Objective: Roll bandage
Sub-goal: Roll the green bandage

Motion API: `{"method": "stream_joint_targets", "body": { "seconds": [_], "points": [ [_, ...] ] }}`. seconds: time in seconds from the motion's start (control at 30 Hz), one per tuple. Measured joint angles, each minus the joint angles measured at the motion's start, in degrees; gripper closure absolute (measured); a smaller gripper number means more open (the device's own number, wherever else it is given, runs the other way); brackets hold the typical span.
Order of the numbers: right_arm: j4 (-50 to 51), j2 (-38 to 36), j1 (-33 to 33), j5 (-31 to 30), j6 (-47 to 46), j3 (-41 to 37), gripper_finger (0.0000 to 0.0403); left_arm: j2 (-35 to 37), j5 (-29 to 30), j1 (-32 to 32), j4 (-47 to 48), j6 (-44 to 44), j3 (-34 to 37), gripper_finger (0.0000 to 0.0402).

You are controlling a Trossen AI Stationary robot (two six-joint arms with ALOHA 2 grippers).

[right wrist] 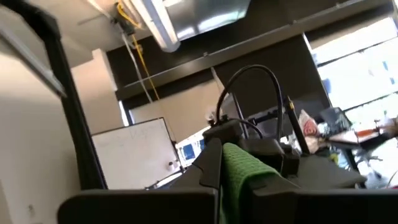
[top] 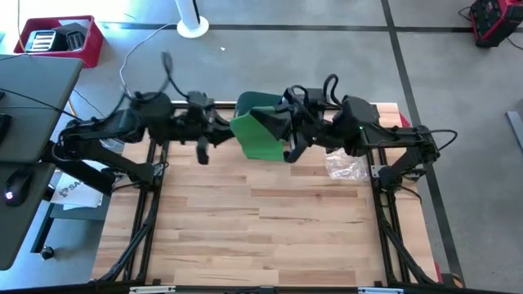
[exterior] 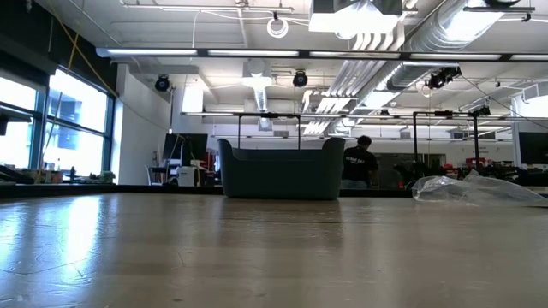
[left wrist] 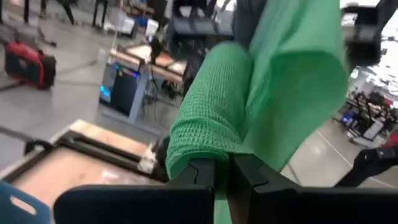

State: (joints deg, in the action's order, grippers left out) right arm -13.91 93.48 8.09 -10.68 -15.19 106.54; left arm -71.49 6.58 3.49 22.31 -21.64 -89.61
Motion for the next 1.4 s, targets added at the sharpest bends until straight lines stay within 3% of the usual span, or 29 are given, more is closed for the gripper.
{"method": "stream_joint_targets", "body": {
  "seconds": [0.27,0.43,0.67,0.77,0.97,1.13,1.27,1.4],
  "points": [
    [1.7,-0.3,-2.7,-3.0,-4.9,0.0,0.0403,-4.1,0.0,1.8,2.7,-4.0,-0.1,0.0396],
    [11.0,-2.8,-4.2,-7.5,-7.6,0.0,0.0395,-4.5,-0.1,2.7,3.5,-4.5,0.1,0.0396],
    [23.7,-3.7,-6.3,-7.5,-13.6,0.0,0.0297,-4.6,-4.8,4.7,3.6,-11.3,5.2,0.0396],
    [33.5,-3.8,-6.7,-11.7,-18.2,0.1,0.0255,-4.6,-8.0,5.2,1.4,-14.6,7.9,0.0396],
    [53.6,-3.9,-7.2,-18.7,-27.4,0.3,0.0235,-4.5,-10.8,5.7,-1.3,-19.8,10.4,0.0396],
    [54.1,-4.0,-7.1,-13.9,-25.0,0.3,0.0235,-4.4,-9.0,5.6,2.6,-21.2,12.2,0.0396],
    [50.6,-4.2,-6.8,-2.3,-22.1,0.4,0.0237,-3.6,-3.0,5.8,5.8,-19.6,12.3,0.0396],
    [52.2,-4.3,-5.0,7.0,-23.4,0.4,0.0264,-0.7,1.6,5.8,6.0,-17.8,12.2,0.0396]
  ]
}}
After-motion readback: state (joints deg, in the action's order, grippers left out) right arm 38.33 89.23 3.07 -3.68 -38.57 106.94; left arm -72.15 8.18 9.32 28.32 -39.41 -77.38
